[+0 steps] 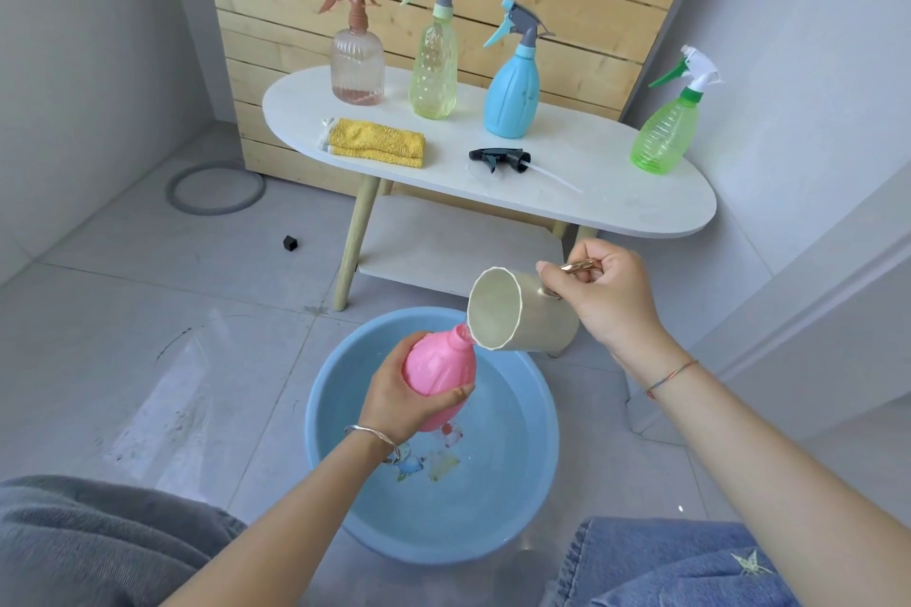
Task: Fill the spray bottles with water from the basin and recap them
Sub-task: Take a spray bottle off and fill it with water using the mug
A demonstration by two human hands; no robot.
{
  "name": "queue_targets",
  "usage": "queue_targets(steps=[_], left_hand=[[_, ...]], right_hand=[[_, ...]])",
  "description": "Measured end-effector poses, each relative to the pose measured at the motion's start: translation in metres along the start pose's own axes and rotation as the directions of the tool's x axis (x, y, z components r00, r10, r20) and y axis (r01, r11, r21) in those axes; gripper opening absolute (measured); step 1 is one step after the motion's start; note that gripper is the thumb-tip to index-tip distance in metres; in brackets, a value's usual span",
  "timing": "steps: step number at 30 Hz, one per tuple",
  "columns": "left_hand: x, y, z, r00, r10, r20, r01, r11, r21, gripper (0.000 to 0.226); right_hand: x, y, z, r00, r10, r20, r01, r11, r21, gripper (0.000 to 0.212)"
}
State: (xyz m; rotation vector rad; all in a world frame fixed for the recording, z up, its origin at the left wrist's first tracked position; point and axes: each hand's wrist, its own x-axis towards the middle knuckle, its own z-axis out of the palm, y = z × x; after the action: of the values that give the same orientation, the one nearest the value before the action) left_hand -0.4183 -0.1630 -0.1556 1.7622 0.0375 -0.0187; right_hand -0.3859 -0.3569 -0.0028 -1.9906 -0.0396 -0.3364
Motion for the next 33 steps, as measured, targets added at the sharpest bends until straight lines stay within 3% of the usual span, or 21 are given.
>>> queue_targets(steps=[33], left_hand=[[-0.0009, -0.0078, 0.0045, 1.000, -0.014, 0.009, 0.014, 1.000, 0.021, 0.073]], right_hand=[[0.0013, -0.0110, 0.0066, 0.952, -0.297, 0.067, 0.305, 0.921, -0.244, 0.045]])
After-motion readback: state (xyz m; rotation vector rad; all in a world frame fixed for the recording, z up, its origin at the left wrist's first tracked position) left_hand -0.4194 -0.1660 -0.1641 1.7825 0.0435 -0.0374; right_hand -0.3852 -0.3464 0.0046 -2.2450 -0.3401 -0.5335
